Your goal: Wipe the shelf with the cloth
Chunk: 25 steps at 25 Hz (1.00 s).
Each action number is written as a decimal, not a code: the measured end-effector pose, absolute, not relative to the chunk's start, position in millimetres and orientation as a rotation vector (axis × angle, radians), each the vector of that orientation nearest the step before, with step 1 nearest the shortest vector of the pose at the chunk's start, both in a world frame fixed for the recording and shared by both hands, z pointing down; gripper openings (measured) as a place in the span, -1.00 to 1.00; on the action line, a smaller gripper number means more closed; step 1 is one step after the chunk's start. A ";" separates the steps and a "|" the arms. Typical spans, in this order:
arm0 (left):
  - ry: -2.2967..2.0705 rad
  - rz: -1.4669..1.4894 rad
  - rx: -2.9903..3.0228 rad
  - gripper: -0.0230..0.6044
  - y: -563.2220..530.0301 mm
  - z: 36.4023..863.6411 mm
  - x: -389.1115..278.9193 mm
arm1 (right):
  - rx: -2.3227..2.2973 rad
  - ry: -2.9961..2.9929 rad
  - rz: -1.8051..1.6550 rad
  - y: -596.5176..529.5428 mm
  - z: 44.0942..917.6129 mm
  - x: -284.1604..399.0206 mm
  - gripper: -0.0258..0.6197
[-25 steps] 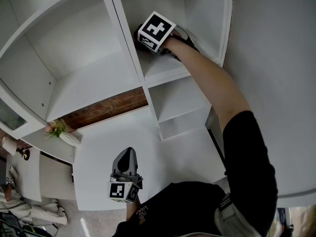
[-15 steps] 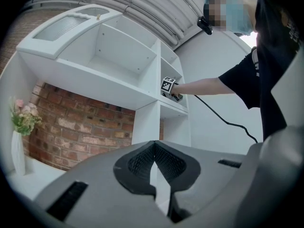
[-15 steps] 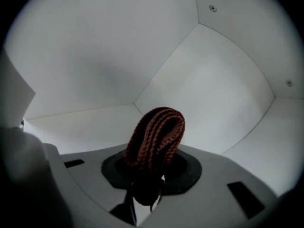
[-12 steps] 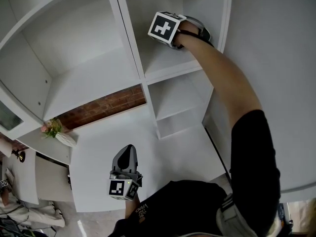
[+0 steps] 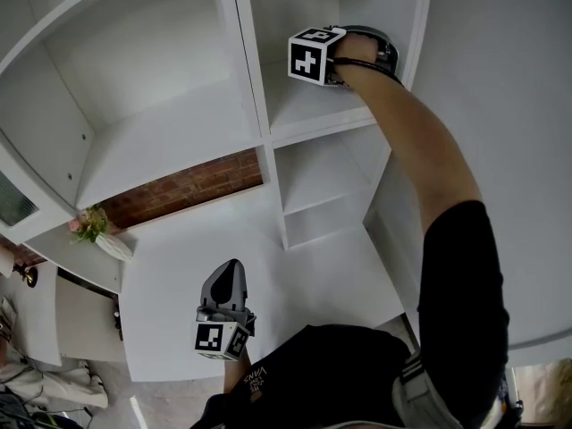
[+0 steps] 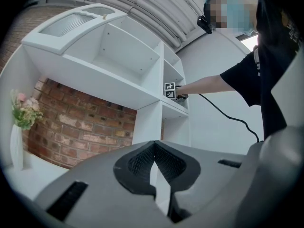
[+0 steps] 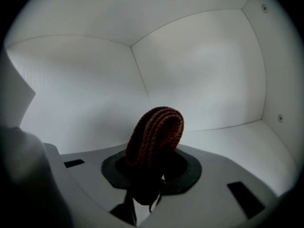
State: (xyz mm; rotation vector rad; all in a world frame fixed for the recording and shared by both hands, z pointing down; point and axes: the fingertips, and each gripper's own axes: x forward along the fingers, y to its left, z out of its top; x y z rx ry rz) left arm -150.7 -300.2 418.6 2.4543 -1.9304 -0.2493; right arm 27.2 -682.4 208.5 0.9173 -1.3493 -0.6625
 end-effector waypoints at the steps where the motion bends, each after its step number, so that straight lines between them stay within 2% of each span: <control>1: -1.930 -0.252 2.454 -0.91 -300.1 418.4 -151.2 | 0.916 -1.318 -0.673 -683.0 208.2 31.1 -0.63; 7: -1.909 -0.254 2.462 -0.91 -301.0 418.8 -147.5 | 0.916 -1.280 -0.720 -682.0 205.1 36.7 -0.63; 12: -1.898 -0.240 2.478 -0.91 -302.1 417.0 -142.6 | 0.936 -1.503 -0.713 -668.7 189.5 18.8 -0.63; 18: -1.868 -0.222 2.505 -0.91 -303.6 415.4 -132.7 | 0.919 -1.993 -0.559 -630.6 167.7 -17.0 -0.63; 25: -1.835 -0.208 2.529 -0.91 -305.2 414.3 -123.2 | 0.689 -2.385 -0.309 -575.2 169.1 -69.5 -0.63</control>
